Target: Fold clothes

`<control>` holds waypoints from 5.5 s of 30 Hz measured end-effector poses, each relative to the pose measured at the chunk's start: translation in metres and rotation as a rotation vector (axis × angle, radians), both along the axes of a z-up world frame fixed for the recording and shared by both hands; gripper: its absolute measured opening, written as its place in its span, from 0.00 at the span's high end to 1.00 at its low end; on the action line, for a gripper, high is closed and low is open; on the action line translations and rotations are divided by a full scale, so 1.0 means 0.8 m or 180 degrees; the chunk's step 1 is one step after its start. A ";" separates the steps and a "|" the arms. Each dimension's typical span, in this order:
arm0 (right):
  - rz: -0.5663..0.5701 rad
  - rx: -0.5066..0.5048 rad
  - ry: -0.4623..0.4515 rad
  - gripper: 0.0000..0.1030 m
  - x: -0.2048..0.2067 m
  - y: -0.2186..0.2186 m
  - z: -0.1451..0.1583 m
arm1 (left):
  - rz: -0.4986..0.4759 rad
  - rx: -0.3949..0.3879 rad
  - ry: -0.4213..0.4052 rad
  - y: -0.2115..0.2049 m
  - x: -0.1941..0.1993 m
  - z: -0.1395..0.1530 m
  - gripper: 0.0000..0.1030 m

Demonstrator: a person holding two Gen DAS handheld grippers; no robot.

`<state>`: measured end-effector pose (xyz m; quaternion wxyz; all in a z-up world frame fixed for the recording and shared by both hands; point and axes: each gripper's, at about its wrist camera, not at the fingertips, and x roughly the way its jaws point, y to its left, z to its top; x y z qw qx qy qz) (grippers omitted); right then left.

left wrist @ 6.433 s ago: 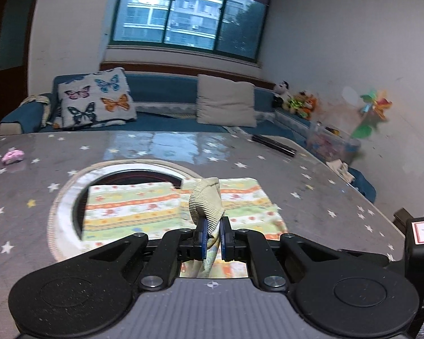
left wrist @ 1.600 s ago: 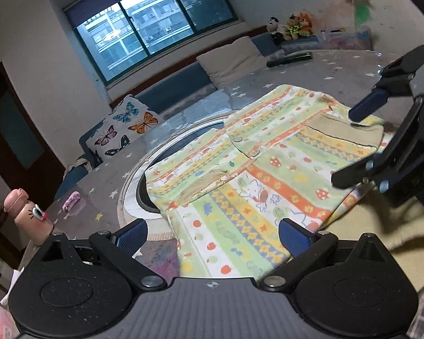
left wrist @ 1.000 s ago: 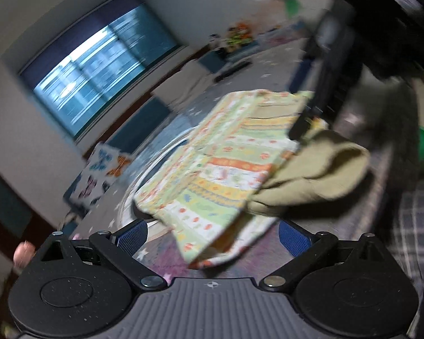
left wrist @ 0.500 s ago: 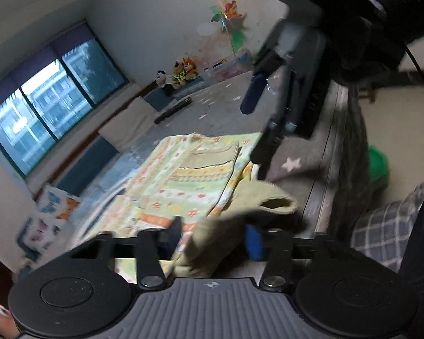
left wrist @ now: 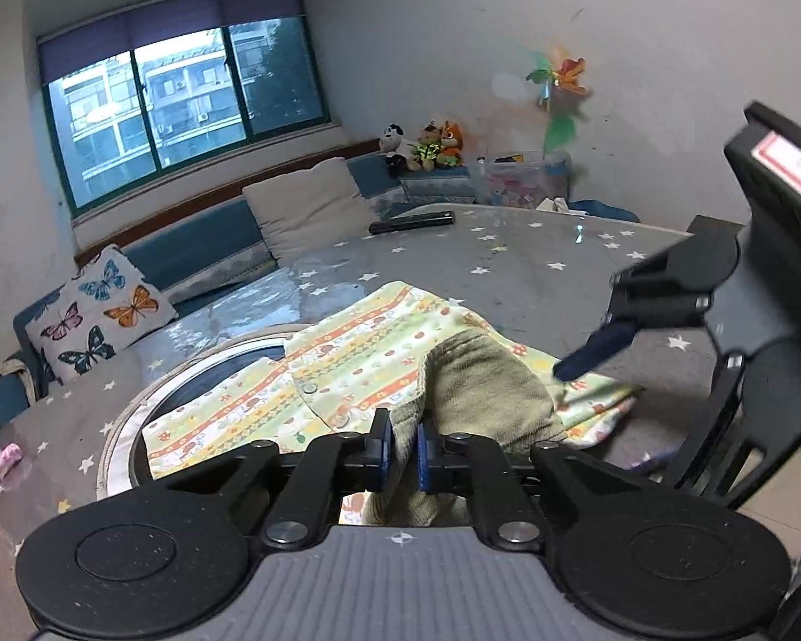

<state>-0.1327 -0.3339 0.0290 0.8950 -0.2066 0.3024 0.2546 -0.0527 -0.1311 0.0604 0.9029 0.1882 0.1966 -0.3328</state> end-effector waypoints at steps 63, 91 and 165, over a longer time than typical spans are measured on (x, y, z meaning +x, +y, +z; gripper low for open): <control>-0.0128 0.0848 0.0067 0.94 -0.063 -0.039 0.118 | -0.0046 0.0145 -0.0579 0.083 -0.114 0.053 0.96; -0.1279 0.0886 0.0167 0.60 0.169 -0.099 0.024 | 0.0988 0.0327 0.0154 0.017 0.148 -0.041 0.93; -0.0325 0.0749 0.0109 0.74 0.051 0.049 -0.014 | 0.0923 -0.0046 0.0404 0.044 0.016 -0.057 0.89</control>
